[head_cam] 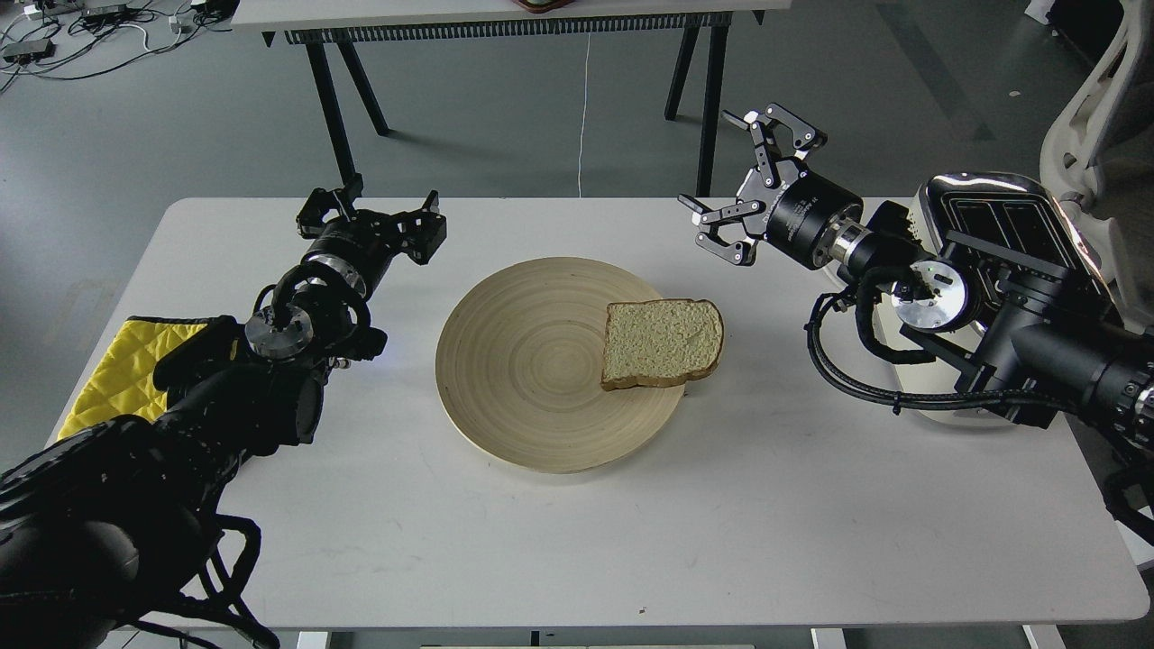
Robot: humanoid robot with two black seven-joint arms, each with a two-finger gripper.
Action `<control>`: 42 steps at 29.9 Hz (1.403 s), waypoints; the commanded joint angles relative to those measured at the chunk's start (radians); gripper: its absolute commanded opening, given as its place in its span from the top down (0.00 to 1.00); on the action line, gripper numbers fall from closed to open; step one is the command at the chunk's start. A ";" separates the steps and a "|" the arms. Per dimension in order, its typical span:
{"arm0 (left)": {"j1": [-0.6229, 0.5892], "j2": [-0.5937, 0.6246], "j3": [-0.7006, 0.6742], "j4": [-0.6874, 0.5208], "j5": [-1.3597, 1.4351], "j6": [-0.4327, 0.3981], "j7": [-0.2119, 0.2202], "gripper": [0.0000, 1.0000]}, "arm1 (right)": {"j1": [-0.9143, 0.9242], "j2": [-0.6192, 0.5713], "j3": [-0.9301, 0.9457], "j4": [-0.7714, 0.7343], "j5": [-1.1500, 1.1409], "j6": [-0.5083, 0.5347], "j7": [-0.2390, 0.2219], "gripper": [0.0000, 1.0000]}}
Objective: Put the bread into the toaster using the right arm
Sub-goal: 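Lower the open right gripper toward the table beside the plate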
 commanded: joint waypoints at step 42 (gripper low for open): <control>-0.002 0.000 -0.001 0.000 0.003 0.000 -0.002 0.00 | 0.120 -0.015 -0.009 0.099 -0.385 -0.433 0.011 0.03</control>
